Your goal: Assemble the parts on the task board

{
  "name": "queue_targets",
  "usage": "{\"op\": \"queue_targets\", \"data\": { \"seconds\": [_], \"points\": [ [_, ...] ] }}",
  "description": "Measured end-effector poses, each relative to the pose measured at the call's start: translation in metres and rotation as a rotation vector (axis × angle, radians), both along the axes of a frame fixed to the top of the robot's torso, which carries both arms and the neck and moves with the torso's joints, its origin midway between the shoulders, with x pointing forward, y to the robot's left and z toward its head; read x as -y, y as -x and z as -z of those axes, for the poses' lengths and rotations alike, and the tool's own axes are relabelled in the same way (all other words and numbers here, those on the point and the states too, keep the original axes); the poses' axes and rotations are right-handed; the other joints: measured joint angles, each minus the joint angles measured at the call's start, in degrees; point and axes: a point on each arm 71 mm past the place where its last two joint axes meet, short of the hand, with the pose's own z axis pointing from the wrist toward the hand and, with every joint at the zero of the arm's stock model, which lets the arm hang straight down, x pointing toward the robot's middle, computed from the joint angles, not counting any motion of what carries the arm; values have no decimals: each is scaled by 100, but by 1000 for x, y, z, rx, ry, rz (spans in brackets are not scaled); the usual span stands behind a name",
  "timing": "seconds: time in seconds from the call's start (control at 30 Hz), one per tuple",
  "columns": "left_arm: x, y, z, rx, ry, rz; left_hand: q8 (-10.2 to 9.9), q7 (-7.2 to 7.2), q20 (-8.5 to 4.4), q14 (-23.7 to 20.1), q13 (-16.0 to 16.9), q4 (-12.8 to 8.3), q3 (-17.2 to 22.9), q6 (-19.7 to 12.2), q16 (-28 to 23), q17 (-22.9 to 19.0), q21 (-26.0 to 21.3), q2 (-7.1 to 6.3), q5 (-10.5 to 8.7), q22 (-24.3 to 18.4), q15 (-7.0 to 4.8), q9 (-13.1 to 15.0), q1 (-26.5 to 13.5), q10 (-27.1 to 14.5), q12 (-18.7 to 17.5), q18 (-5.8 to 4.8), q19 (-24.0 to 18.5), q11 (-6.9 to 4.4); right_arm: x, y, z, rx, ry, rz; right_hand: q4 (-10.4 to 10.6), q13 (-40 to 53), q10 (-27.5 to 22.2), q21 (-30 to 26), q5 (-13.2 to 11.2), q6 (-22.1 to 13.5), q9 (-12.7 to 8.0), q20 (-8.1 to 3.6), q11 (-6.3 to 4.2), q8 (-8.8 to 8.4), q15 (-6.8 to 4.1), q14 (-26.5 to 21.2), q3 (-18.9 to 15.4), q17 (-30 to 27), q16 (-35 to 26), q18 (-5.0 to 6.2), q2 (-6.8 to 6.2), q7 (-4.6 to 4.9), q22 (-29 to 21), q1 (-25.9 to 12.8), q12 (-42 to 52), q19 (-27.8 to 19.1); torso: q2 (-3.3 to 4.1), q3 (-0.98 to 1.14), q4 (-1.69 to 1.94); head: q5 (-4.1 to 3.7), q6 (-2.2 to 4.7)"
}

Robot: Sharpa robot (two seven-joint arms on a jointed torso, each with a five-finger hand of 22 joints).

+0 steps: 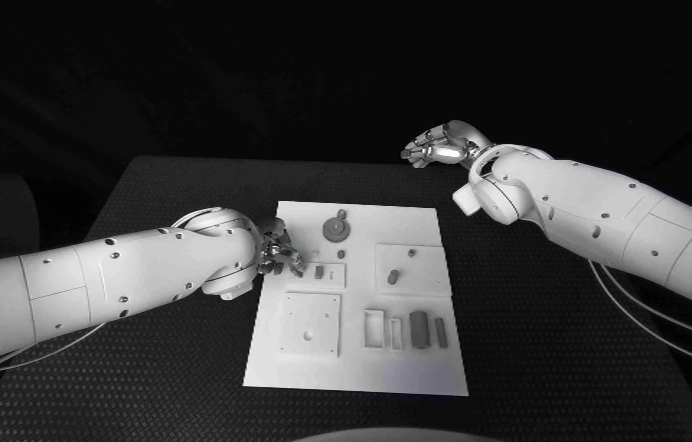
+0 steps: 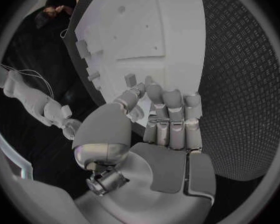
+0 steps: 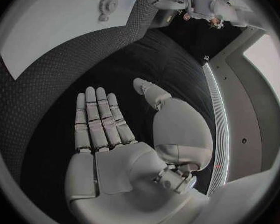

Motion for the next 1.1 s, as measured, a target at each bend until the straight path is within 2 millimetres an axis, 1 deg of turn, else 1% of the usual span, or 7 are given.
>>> {"op": "queue_targets", "data": {
  "seconds": [0.27,0.57,0.63,0.87,0.93,1.0,1.1],
  "points": [
    [0,0,0,1,-4,3,0,-6,0,17,0,0,0,3,0,-1,0,0,12,-1,-5,1,0,10,0,0,0,-10,0,0,0,0,0,-1,0,0,0,0,0,0,-5,0,0,19,0,0,0,0,0,0,0,0,0,0,0,0,1,-7,0,0,0],
    [1,0,0,5,-13,11,30,-22,0,26,6,-1,-3,10,4,7,2,0,12,-1,-10,3,0,28,0,0,0,-28,0,0,0,0,0,-2,0,0,0,0,0,0,-5,0,0,19,0,0,0,0,0,0,0,0,5,0,0,0,2,0,-4,-1,-2],
    [1,0,0,6,-16,13,30,-5,0,28,28,-2,-5,33,51,24,44,0,11,-1,-8,4,0,48,35,0,0,-8,-1,0,0,0,-1,-3,0,0,0,0,0,0,-5,0,0,19,0,0,0,0,0,0,0,0,5,0,0,0,3,0,-4,-1,-5],
    [2,-1,-1,11,-25,22,31,17,-10,38,63,3,-16,59,94,49,87,-1,23,3,-2,4,0,49,79,0,51,-9,-2,1,0,-1,-2,-6,17,0,0,0,0,0,-5,0,0,19,14,-15,-17,0,0,0,0,0,4,0,0,0,4,4,-4,8,-13],
    [3,-1,-1,13,-28,25,31,38,-10,39,80,17,-31,81,134,63,91,-4,121,3,-2,5,-3,69,120,0,51,-29,-2,1,0,-1,-2,-6,17,0,0,0,0,-14,-5,0,0,19,14,-14,-17,1,0,0,0,14,5,0,0,0,4,4,-4,10,-13],
    [3,-1,-1,17,-33,29,31,48,-16,59,119,17,-32,129,202,96,136,-50,259,3,-3,5,-49,81,194,-1,58,-41,-2,1,0,-1,-2,-6,17,0,0,0,0,-14,-5,0,0,18,14,-15,-17,1,0,0,0,14,4,0,0,0,4,4,-6,14,-13],
    [5,-1,0,21,-41,36,31,64,-33,78,187,-21,-72,211,315,145,201,-101,562,3,-3,5,-115,111,326,-1,74,-70,-2,1,0,-1,-2,-7,17,0,0,-21,0,-14,-5,0,0,18,14,-14,-17,1,0,0,0,14,10,0,0,0,4,4,-8,18,-19]
  ]
}}
